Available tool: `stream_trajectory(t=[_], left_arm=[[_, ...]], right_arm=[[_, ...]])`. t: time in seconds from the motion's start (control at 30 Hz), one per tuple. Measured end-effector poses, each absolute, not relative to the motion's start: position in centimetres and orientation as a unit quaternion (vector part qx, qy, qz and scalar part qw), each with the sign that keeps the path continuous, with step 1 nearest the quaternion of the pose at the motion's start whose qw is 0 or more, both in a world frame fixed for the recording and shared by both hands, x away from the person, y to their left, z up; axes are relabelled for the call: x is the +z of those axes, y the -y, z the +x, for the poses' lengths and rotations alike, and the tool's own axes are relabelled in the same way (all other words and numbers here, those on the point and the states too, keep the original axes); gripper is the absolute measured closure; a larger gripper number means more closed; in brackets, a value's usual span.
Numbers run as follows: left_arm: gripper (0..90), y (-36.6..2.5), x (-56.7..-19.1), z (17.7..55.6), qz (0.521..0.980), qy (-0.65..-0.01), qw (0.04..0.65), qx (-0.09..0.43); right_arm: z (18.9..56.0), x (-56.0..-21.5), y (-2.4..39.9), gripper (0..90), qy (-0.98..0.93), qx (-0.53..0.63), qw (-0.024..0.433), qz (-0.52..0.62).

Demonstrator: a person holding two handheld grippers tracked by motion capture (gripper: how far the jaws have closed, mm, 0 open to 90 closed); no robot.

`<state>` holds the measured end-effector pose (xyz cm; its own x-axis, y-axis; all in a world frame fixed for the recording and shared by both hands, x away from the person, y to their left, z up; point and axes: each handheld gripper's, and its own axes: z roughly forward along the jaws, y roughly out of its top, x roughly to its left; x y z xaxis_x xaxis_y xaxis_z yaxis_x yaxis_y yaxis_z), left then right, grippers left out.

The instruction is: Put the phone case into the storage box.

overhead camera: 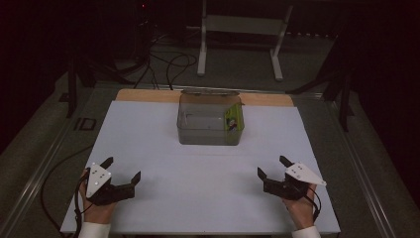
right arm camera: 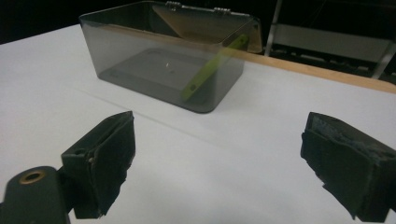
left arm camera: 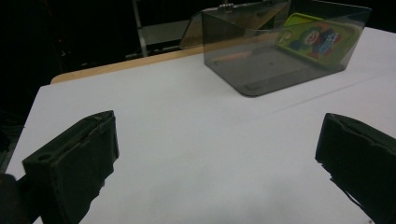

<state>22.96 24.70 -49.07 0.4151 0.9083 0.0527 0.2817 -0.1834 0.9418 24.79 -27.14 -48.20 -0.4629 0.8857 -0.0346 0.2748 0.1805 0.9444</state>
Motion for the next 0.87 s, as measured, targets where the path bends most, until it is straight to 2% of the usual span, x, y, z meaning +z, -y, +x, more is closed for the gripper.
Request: stream_trajectory(t=[0.87], left_arm=[[0.0, -25.9, -49.4, 22.8, 0.684, -0.444, 0.473, 0.334]], right_arm=[[23.4, -49.6, 27.7, 10.5, -0.697, 0.501, 0.32, 0.401]])
